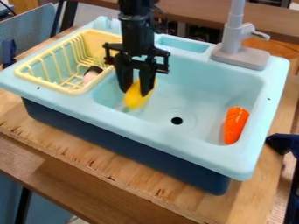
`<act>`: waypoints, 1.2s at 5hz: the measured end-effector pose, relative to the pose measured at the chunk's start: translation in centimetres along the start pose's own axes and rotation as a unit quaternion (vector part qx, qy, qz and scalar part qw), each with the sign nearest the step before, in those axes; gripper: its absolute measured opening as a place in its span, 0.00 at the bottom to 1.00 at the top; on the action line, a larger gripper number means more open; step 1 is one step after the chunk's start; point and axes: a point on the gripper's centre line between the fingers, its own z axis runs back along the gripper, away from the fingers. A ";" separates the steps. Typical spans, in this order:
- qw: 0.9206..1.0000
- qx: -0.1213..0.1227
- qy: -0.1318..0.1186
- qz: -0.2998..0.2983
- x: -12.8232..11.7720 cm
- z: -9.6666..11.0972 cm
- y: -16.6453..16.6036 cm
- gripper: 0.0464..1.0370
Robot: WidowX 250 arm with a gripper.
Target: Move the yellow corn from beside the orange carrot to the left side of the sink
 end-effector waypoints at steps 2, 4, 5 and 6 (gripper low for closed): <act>1.000 -0.001 0.012 -0.019 -0.1 -1.0 -1.7 0.48; 0.999 0.020 0.028 -0.019 -0.6 -1.0 -1.9 0.97; 0.999 0.032 0.008 -0.009 -0.8 0.6 -1.6 0.96; 0.997 0.060 -0.038 -0.018 -2.6 6.0 -1.9 0.96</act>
